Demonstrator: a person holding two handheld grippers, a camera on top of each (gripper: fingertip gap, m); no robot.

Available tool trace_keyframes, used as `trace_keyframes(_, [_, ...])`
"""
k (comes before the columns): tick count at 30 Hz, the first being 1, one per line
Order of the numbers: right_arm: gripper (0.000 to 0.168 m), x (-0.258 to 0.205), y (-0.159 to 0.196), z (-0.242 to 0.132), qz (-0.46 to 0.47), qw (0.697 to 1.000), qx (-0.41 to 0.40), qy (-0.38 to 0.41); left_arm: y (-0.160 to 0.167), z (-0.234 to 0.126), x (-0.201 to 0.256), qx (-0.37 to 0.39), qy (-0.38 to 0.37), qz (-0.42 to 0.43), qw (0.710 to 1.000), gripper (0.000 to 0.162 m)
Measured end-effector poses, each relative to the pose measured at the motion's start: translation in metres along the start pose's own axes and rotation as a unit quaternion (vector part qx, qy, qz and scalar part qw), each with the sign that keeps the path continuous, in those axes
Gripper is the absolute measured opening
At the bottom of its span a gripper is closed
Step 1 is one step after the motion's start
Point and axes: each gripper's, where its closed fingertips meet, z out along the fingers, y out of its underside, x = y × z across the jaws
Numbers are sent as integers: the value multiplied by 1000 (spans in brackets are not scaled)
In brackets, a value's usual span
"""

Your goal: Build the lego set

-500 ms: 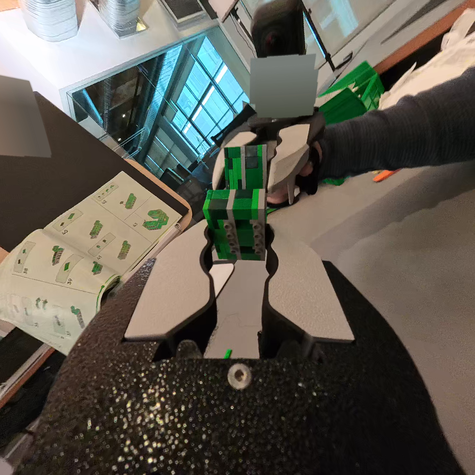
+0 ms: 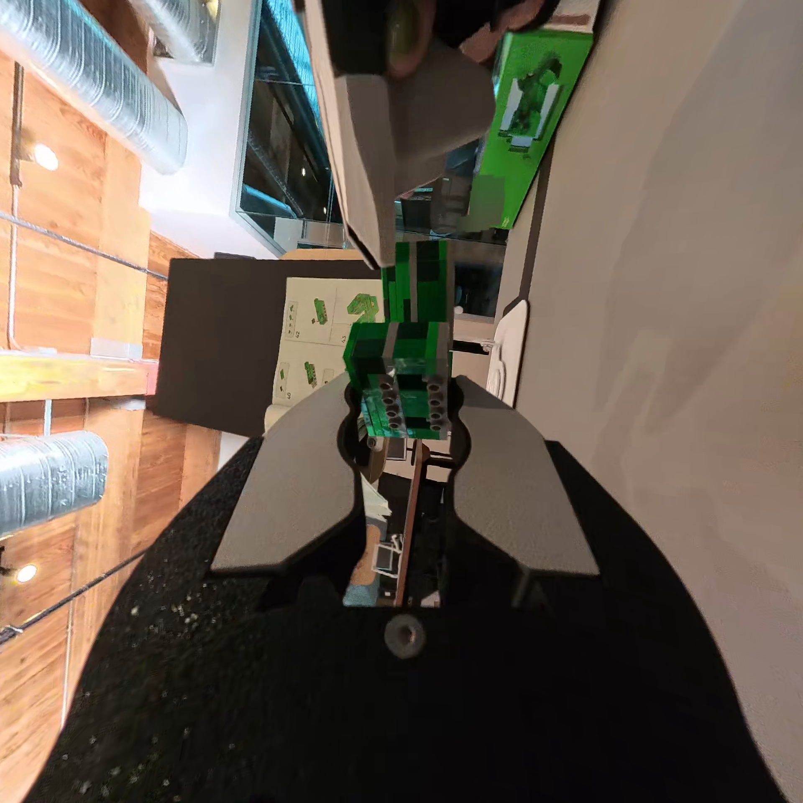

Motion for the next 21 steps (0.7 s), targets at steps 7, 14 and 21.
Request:
trace_keyframes(7, [23, -6, 34, 7, 34, 995, -78, 43, -12, 1, 15, 22, 19, 17, 999, 38])
trace_keyframes(14, [19, -10, 60, 5, 48, 995, -83, 8, -27, -1, 44, 73, 136, -101, 983, 63])
trace_keyframes(21, [19, -34, 92, 3, 53, 986, -84, -135, -34, -15, 58, 114, 276, -292, 908, 85])
